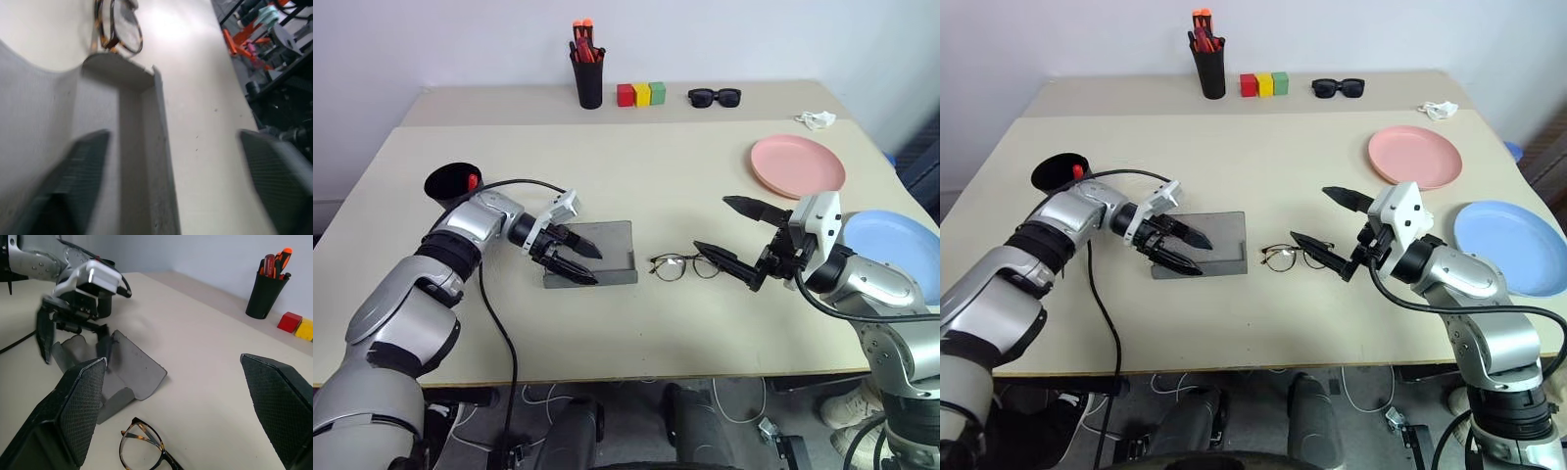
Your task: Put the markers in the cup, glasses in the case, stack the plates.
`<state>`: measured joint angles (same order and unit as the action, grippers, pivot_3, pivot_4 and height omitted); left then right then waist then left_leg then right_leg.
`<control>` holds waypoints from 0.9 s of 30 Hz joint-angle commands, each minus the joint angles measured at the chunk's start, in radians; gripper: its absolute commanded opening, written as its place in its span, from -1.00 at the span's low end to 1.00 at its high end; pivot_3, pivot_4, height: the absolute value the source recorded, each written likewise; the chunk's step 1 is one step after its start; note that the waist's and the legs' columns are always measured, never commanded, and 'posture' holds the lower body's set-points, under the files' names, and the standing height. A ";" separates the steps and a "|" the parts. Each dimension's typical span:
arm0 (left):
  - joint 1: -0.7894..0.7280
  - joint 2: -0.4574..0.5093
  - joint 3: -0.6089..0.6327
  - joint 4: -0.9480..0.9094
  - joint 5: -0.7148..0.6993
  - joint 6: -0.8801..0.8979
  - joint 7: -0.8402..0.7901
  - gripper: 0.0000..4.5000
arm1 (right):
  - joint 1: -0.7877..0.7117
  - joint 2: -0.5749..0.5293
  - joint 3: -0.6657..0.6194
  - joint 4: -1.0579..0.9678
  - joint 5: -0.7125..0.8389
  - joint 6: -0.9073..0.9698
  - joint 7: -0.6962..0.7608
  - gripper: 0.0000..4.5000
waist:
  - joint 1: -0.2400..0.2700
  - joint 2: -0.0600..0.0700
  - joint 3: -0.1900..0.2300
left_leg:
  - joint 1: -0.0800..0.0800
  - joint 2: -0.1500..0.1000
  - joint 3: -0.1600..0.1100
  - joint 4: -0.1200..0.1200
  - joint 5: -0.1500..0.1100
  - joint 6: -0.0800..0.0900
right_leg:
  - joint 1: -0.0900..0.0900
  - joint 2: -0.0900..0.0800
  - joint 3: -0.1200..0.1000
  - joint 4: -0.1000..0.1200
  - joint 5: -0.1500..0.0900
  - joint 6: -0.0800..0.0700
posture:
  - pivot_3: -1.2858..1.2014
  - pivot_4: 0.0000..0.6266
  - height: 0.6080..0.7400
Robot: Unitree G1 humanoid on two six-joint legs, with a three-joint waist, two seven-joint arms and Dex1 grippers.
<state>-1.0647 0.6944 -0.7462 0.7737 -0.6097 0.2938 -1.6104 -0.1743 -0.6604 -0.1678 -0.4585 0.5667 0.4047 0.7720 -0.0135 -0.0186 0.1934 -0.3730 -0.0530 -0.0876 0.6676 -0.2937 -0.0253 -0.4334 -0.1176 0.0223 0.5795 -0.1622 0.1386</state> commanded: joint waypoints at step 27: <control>0.730 0.159 0.887 -0.868 -0.068 0.099 0.277 1.00 | -0.228 -0.143 0.386 0.210 -0.544 -0.124 0.123 0.61 | 0.001 0.001 0.000 | 0.000 0.000 0.001 0.000 0.000 0.000 | -0.001 0.000 0.001 0.000 -0.001 -0.002 | 0.03 -0.52 1.00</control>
<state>-0.3435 0.8525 0.1104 -0.0618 -0.6759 0.4121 -1.3393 -0.3750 -0.8089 0.2310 -0.2353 0.0007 0.2809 0.8777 -0.0124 -0.0180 0.1936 -0.3730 -0.0528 -0.0865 0.6671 -0.2936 -0.0258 -0.4347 -0.1178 0.0230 0.5798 -0.1632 0.1369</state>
